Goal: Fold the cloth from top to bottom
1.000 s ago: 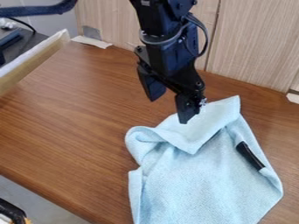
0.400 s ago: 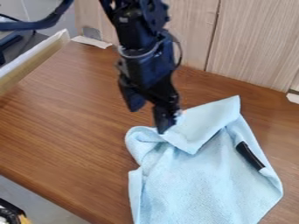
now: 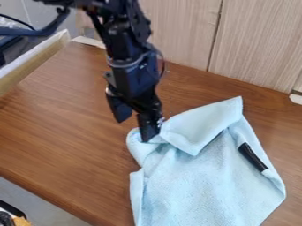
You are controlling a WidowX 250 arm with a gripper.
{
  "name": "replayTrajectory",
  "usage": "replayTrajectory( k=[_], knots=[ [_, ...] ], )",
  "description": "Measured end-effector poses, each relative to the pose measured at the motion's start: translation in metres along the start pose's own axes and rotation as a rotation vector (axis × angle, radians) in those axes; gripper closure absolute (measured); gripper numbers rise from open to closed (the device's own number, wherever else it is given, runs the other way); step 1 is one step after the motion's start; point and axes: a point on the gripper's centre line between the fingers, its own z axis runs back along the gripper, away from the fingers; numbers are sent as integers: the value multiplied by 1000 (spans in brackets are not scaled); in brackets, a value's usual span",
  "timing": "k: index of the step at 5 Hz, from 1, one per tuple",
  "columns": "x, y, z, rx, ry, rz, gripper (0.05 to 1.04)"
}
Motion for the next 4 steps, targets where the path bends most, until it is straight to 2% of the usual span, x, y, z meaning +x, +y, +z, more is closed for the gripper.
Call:
replayTrajectory(
  k=[1,2,3,4],
  knots=[
    [-6,3,-20,-22,63,-14,83],
    [-17,11,-35,-39,111,26,83],
    [-20,16,-41,-35,125,43,131],
    [-21,17,-42,-27,130,46,415]
  ],
)
